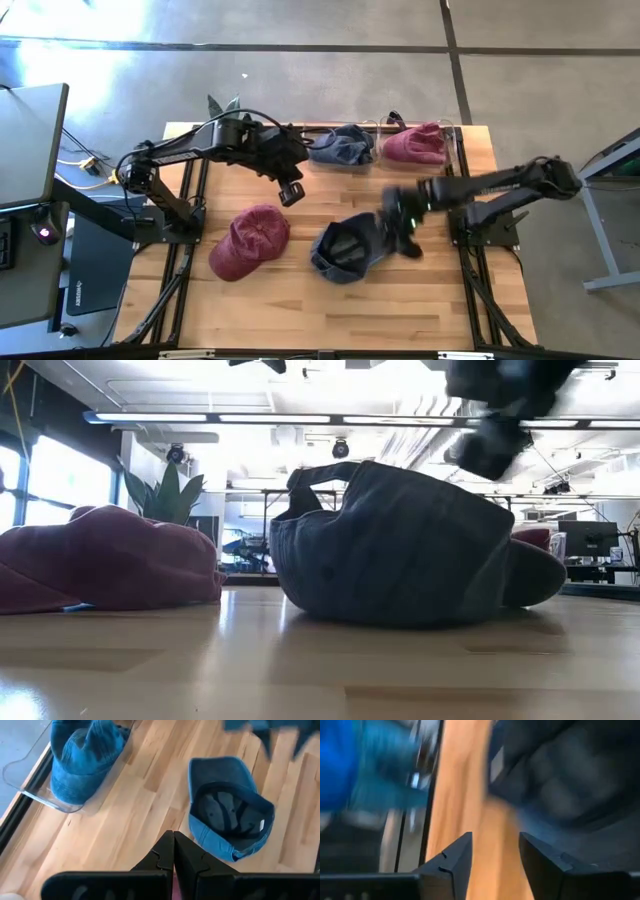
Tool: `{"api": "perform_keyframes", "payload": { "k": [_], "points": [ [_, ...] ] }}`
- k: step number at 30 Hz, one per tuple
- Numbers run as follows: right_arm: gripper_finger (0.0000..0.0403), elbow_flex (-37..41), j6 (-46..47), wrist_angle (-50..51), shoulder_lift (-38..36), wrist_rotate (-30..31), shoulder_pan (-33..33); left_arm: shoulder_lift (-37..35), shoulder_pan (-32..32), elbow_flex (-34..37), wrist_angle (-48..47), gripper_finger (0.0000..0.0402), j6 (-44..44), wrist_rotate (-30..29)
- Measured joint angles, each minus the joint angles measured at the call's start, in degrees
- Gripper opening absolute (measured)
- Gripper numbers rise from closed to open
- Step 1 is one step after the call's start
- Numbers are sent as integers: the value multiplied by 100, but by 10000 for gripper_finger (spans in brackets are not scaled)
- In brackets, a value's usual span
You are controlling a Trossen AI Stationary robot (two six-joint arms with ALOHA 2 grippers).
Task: Pick & Place hat
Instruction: Put the dark blue cap into the left transparent bin
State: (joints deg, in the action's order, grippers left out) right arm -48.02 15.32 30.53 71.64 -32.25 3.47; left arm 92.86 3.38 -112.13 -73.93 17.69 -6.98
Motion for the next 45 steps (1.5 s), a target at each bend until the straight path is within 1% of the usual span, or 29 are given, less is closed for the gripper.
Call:
{"api": "perform_keyframes", "payload": {
  "k": [2, 4, 5, 7, 10, 13, 15, 17, 20, 22, 24, 27, 29, 30, 31, 33, 35, 37, 40, 42, 45],
  "points": [
    [132, 487, 343, -426, 7, 131, 673, 0, 0, 136, 73, 1, -32, 7],
    [110, 1021, 806, -1116, 7, 373, 1191, 0, 0, 304, 94, 1, -32, 11],
    [98, 1262, 1101, -1472, 7, 621, 1371, 0, 0, 386, 100, 1, -32, 20],
    [75, 1700, 1638, -2115, 9, 1341, 1533, 0, 0, 540, 125, 1, -32, 46],
    [41, 2051, 2180, -2350, 11, 2745, 1434, 0, 0, 768, 184, 1, -49, 227],
    [12, 2162, 2795, -1958, 11, 4249, 1080, 0, 0, 957, 301, 1, -89, 536],
    [4, 2095, 3197, -1499, -48, 4948, 816, 0, 0, 1050, 408, 1, -85, 732],
    [8, 1882, 3257, -936, -170, 5223, 562, 0, 0, 1101, 457, 1, -72, 908],
    [19, 1500, 2900, -133, -423, 5156, 259, 0, -2, 1114, 497, 1, -72, 992],
    [25, 1267, 2417, -43, -600, 4763, 131, 0, -2, 1114, 525, 1, -81, 993],
    [34, 1106, 1952, -356, -721, 4138, 100, 0, -2, 1114, 540, 1, -153, 1025],
    [59, 1033, 1310, -1323, -750, 2886, 230, 0, -2, 1122, 663, 1, -717, 1196],
    [83, 1032, 1184, -1965, -674, 2314, 409, -2, -4, 1270, 1132, 1, -1218, 1420],
    [97, 1030, 1168, -2240, -627, 2182, 491, -2, -4, 1406, 1443, 1, -1426, 1558],
    [111, 1030, 1160, -2484, -556, 2165, 572, -2, -4, 1566, 1769, 1, -1616, 1707],
    [136, 1030, 1099, -2979, -356, 2336, 700, 0, -2, 1944, 2540, 1, -1770, 1895],
    [153, 1028, 959, -3275, -101, 2568, 779, 0, -2, 2316, 3207, 1, -1710, 1948],
    [162, 1030, 729, -3410, 211, 2537, 818, 1, -2, 2696, 3673, 1, -1485, 1947],
    [164, 1033, 375, -3519, 656, 2208, 827, 33, 0, 3195, 4313, 1, -1033, 1799],
    [160, 1033, 259, -3599, 877, 2168, 827, 276, 0, 3362, 4759, 1, -636, 1628],
    [134, 1035, 133, -3813, 1110, 2171, 827, 423, 2, 3451, 4580, 1, -132, 1583]
  ]
}}
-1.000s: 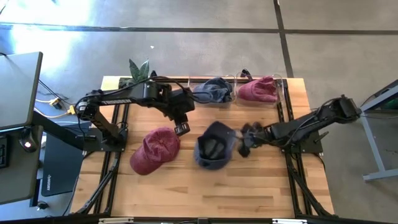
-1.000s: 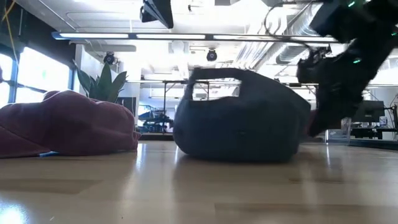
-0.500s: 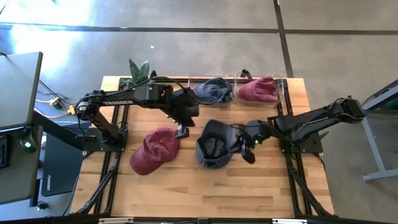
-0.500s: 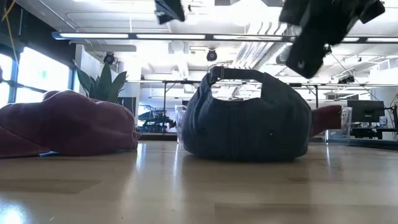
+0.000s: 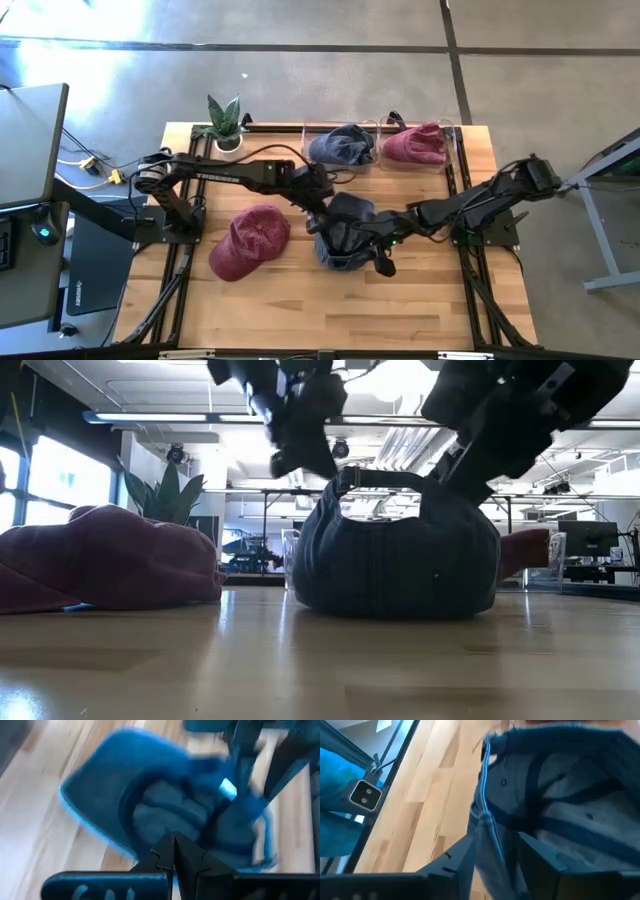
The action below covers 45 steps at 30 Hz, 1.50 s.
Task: Pick & Place hat
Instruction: Put the dark blue cap into the left transparent bin
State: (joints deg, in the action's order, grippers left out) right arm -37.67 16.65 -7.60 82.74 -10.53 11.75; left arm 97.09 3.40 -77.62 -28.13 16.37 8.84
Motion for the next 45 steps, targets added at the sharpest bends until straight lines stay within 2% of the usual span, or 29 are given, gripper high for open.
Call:
{"api": "perform_keyframes", "payload": {
  "k": [2, 4, 7, 11, 16, 19, 22, 27, 29, 32, 38, 42, 45],
  "points": [
    [104, -2, -123, -99, 69, -75, -2, 80, -2, -80, 251, 1, 93, 167],
    [65, -17, -124, -159, 105, -165, -9, 97, -4, -37, -39, 1, 179, 368],
    [14, -17, 358, -114, -38, -189, -33, 121, -9, -31, -68, 0, 336, 467],
    [24, 1, 1272, -82, -573, -88, -49, -52, -10, -41, -126, 0, 390, 481],
    [7, -4, 2562, 1014, -1040, 1166, -274, -102, -13, -39, -70, 1, 495, 476],
    [15, 7, 3211, 1959, -954, 1636, -517, -98, -13, -42, -12, 0, 495, 493],
    [15, 7, 3708, 2596, -699, 1699, -776, -100, -13, -42, 19, 1, 500, 596],
    [8, 8, 3838, 2601, -260, 1662, -1044, -100, -15, -44, 147, 1, 500, 572],
    [20, 7, 3903, 2609, -168, 1537, -1174, -100, -15, -44, 140, 1, 532, 569],
    [67, 7, 4027, 2617, -239, 1359, -1392, -100, -51, -44, 91, 0, 649, 607],
    [164, 7, 3885, 2622, -1006, 1335, -1515, -100, -322, -44, 121, 0, 810, 685],
    [187, 7, 4075, 2542, -1571, 1316, -1368, -100, -426, -44, 216, 0, 862, 688],
    [185, 7, 3718, 2102, -1828, 1038, -1112, 45, -415, -54, 570, 0, 963, 723]
  ]
}}
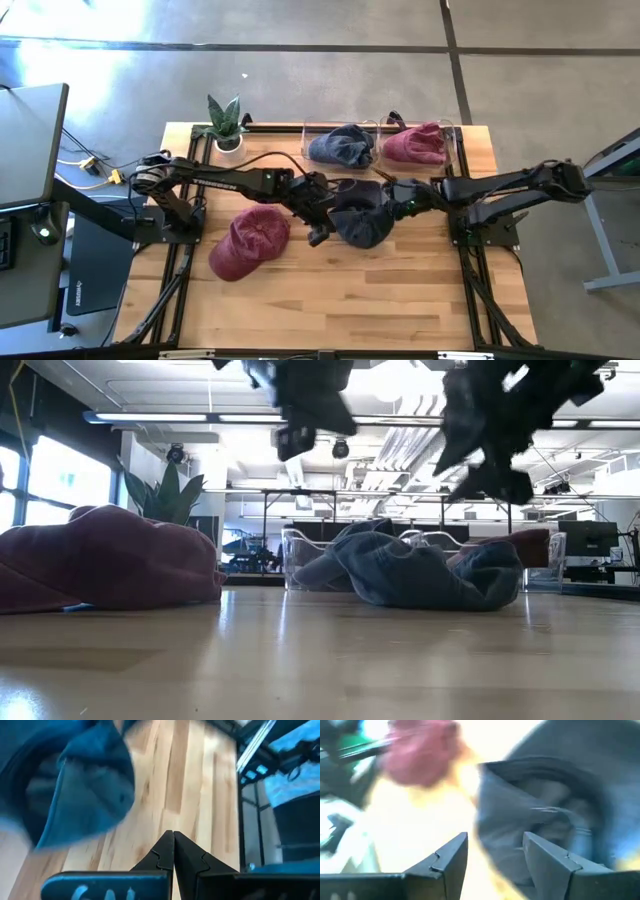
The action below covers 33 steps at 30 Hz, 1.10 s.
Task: Pick & Place hat
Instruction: Put the dark blue cap into the left transparent bin
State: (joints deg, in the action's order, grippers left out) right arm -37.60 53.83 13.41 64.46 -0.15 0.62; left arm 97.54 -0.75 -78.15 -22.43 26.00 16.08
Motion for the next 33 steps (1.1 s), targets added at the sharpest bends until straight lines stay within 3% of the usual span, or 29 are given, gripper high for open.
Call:
{"api": "perform_keyframes", "payload": {
  "k": [6, 9, 12, 22, 29, 33],
  "points": [
    [158, 0, -115, -851, -80, 318, 745, 828, 198, -27, 1354, 0, 196, 297],
    [147, -2, 83, -1265, -82, 576, 1127, 1117, 312, 27, 1244, 0, 479, 483],
    [141, -2, 158, -1471, -82, 906, 1480, 1395, 394, 3, 1276, 0, 642, 84],
    [140, -2, 773, -802, -69, 1869, 1945, 1497, 465, 9, -831, 0, 577, -2167],
    [140, -2, 788, -131, -67, 1907, 1851, 1018, 422, -4, -1291, 0, 526, -2071],
    [143, -2, 1359, 394, 12, 1919, 1849, 856, 411, 7, -1353, 0, 215, -1632]
  ]
}}
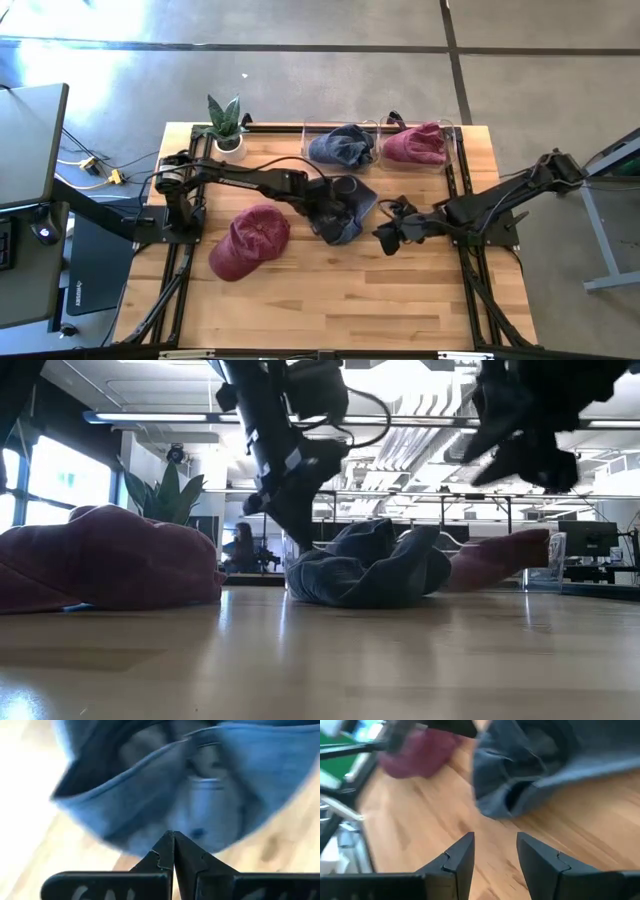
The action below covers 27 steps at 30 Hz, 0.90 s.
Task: Pick & Place hat
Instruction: Put the dark blue cap into the left transparent bin
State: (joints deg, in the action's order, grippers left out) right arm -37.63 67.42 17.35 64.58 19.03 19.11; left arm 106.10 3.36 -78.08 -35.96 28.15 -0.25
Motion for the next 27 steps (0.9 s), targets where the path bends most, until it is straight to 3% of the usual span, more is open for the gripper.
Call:
{"api": "perform_keyframes", "payload": {
  "k": [4, 9, 13, 19, 23, 27],
  "points": [
    [175, 0, 159, 18, 328, -98, 0, -2, 0, 0, 347, 0, -229, 308],
    [228, 0, 153, -478, 896, 38, 0, -2, 2, 0, 880, 0, -110, 50],
    [242, 0, 470, -555, 1178, -149, 0, -238, 142, 9, 872, 0, -135, -144],
    [243, 0, 609, -607, 1089, -503, 0, -94, 527, 8, 1588, 6, -1072, 1051],
    [243, 0, 610, -948, 886, -746, 121, 178, 566, 17, 1917, 56, -1612, 1518],
    [243, 0, 547, -1528, 813, -628, 314, 271, 564, -11, 2007, 142, -1911, 1369]
  ]
}}
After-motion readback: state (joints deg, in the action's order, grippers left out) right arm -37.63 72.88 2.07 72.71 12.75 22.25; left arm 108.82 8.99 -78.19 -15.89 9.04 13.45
